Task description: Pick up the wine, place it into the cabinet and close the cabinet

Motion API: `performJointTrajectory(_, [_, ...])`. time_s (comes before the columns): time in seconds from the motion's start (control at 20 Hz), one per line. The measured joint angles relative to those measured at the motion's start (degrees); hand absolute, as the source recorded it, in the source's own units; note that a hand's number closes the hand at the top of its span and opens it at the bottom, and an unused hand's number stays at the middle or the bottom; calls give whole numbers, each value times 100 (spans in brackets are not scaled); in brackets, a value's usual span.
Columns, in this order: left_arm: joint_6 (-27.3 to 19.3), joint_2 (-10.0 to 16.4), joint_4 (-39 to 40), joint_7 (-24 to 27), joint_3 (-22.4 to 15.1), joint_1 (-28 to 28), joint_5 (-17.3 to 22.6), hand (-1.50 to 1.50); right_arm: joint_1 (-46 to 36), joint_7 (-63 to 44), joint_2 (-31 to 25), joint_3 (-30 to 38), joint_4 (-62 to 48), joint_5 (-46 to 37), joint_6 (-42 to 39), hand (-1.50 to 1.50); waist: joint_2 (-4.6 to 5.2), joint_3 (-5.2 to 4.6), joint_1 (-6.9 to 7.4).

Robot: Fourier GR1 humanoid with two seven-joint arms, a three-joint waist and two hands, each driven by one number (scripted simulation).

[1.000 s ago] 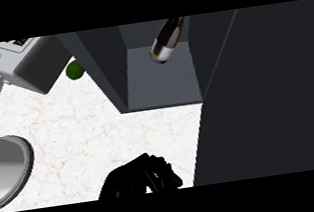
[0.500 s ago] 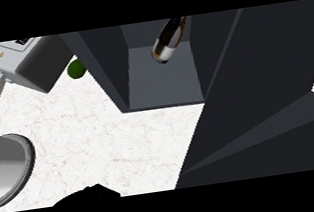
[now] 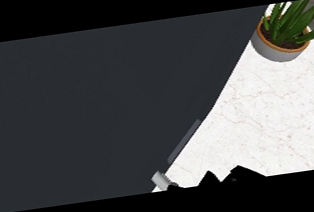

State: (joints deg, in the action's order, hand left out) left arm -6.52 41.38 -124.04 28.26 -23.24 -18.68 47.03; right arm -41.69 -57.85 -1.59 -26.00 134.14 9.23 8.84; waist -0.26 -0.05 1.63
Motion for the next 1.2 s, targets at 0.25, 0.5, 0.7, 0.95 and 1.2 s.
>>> performJointTrajectory(0.25, [905, 504, 140, 112, 981, -470, 671, 150, -706, 338, 110, -657, -887, -285, 480, 150, -11, -11, 63])
performJointTrajectory(0.5, [1725, 784, 454, 112, 1560, -705, 1109, 150, -1638, 906, 140, -771, -2216, -444, 1060, 150, 8, -12, 105])
performJointTrajectory(0.7, [2131, 925, 599, 24, 1916, -764, 1390, 150, -2278, 1437, 150, -636, -3391, -355, 1342, 150, 32, -11, 126])
performJointTrajectory(0.95, [2493, 1027, 827, -101, 2262, -703, 1695, 150, -2891, 2195, 154, -525, -4867, 9, 1709, 150, 62, -10, 167])
performJointTrajectory(1.2, [2728, 1112, 909, -234, 2579, -763, 1899, 150, -3356, 2889, 159, -68, -6330, 302, 1568, 150, 78, -8, 197])
